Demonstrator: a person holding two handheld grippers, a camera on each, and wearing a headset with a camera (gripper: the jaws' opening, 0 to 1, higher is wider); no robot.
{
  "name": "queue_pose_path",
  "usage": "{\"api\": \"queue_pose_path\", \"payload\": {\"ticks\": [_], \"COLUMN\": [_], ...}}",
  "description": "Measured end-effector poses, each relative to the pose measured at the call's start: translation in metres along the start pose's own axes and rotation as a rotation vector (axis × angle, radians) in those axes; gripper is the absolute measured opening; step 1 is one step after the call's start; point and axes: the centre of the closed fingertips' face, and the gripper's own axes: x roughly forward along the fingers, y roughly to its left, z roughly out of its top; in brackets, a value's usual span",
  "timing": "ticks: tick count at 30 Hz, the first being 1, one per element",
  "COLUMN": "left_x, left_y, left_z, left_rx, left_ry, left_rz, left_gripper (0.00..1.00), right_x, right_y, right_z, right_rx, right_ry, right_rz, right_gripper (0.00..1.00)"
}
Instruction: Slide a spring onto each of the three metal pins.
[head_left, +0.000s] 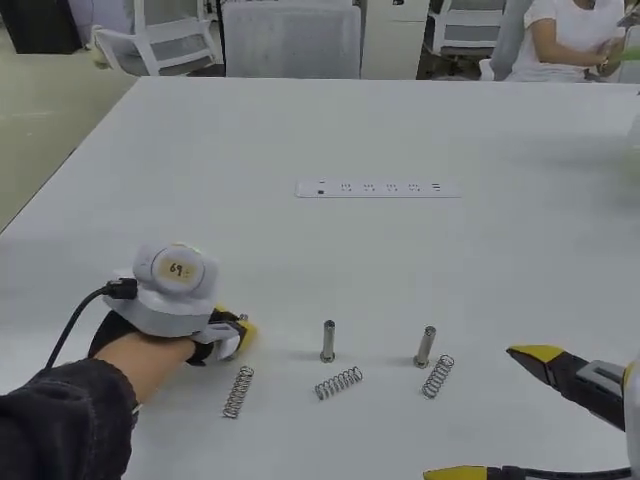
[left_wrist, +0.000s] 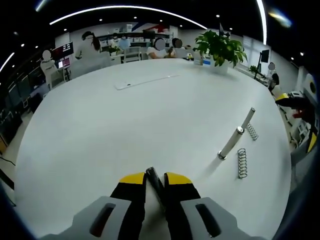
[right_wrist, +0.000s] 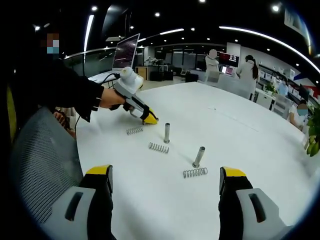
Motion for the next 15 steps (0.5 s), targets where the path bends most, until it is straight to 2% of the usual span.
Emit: {"api": "queue_pose_path", "payload": {"ticks": [7, 12, 15], "left_x": [0.0003, 0.0008, 0.0016], "left_y": [0.0015, 0.0002, -0.0016], "left_z": [0.0002, 0.0009, 0.0016], "left_rx": [0.023, 0.027, 0.037], "left_ry": [0.006, 0.008, 0.011], "left_rz": [0.004, 0.004, -0.001], "left_gripper": [0.02, 0.08, 0.06], "right_x": [0.0006, 0.0011, 0.0007], "right_y": [0.0007, 0.0016, 0.0011], "right_z": [-0.0004, -0.0004, -0.0005], "right_rx": [0.001, 0.001, 0.001], "right_ry": [0.003, 0.004, 0.005], "right_rz": [0.002, 0.006, 0.005], "right_gripper": [0.87, 0.87, 0.87]}}
